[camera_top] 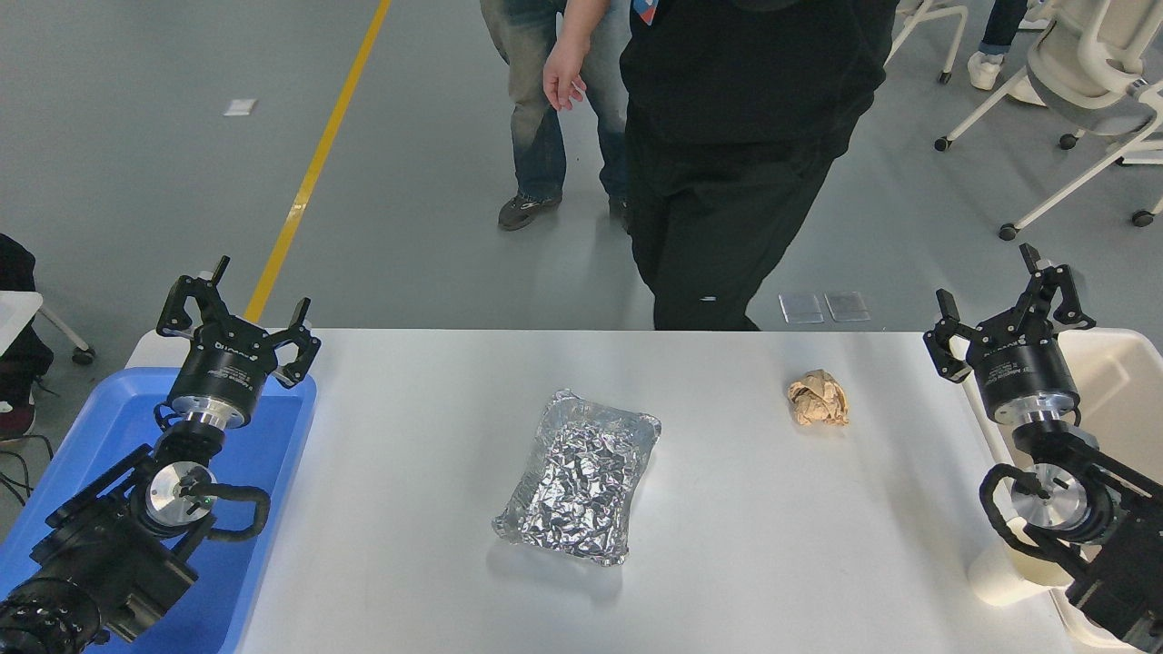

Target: Pick up paper cup place in dustbin

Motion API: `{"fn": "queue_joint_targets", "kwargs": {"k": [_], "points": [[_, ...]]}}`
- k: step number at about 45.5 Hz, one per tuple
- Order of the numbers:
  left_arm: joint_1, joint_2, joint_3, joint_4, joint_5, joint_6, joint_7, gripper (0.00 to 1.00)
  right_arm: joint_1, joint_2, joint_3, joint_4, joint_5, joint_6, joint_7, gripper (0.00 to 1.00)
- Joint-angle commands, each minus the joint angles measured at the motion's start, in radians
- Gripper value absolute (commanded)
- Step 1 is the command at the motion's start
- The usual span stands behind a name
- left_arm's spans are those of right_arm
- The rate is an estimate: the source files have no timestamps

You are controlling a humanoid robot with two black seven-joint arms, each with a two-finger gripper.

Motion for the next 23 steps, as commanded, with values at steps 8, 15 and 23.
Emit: {"fn": "queue_joint_targets", "kwargs": {"k": [8, 15, 23], "points": [[0.000, 0.000, 0.000, 0.000, 0.000, 0.000, 0.000, 0.99, 0.000, -0.003, 0.000, 0.000, 0.000, 0.000, 0.000, 1.00], [0.000, 0.000, 0.000, 0.000, 0.000, 0.000, 0.000, 0.99, 0.002, -0.003, 0.000, 0.000, 0.000, 0.000, 0.000, 1.00], [0.000, 0.000, 0.000, 0.000, 0.000, 0.000, 0.000, 0.99, 0.002, -0.003, -0.002, 0.000, 0.000, 0.000, 0.000, 1.00]]}}
